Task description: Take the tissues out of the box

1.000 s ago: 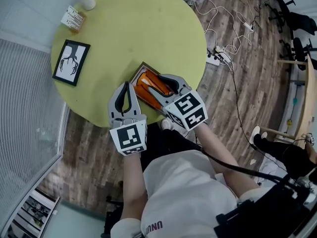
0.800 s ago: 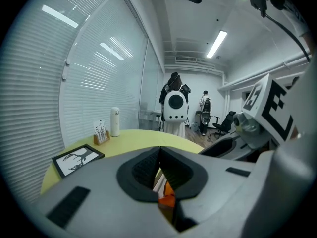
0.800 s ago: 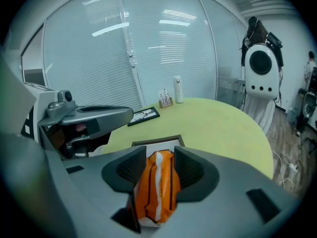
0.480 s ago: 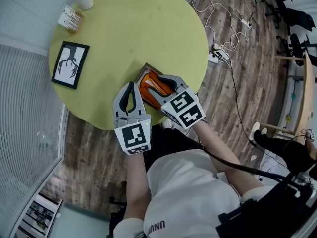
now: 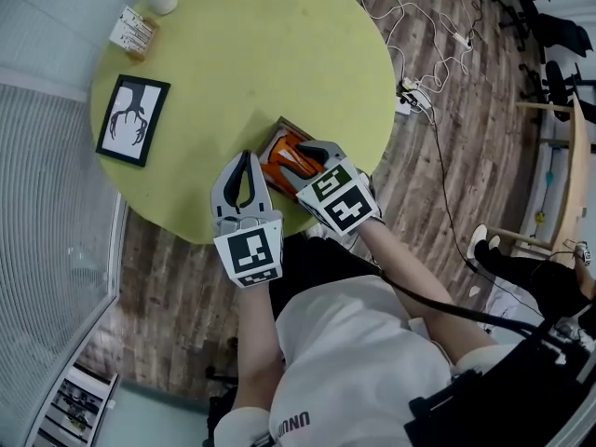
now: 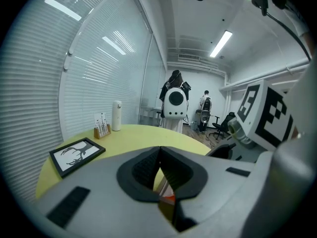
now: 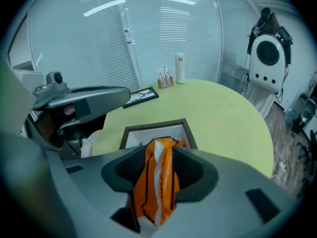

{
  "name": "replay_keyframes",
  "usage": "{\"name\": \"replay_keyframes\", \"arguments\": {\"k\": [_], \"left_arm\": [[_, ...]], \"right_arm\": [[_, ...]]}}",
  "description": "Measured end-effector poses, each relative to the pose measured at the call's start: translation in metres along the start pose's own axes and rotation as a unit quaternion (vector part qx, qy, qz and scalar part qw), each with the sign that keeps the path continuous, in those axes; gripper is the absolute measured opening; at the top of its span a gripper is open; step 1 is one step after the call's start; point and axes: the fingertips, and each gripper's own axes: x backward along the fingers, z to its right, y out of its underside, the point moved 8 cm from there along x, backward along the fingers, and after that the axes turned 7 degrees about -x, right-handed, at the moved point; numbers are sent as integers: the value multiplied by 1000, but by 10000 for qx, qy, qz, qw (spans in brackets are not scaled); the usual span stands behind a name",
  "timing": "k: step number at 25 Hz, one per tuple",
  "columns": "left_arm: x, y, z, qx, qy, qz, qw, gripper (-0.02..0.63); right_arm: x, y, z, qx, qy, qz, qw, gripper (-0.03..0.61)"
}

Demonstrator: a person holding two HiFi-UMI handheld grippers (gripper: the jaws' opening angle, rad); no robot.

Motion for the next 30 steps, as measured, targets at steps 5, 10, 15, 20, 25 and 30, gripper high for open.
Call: {"name": "replay_keyframes", "arguments": {"k": [5,10,15,20,25,30], "left_arm": [[-1,4,-3,54,6,-37,10000,14],[-2,6,-6,176,-32,-52,9998,14],[-2,5,-5,157,-20,-78,9998,14],[-5,8,-7,186,-14,-84,9998,14],[-6,10,-8,198,-5,-124,9997,14],[-6,8,-7,179,-8,-144,9997,14]], "right_arm": [[-7,1,0,-46,106,-210,9997,186],[-11,-1,0,-69,152,-378,9991,186],[-13,0,-1,-81,153,-480,9987,186],[-20,2,1,-86,172,-584,9981,186],[-27,4,0,-86,179,-722,9972,175],[-26,4,0,-35,202,-771,9968,160]]}}
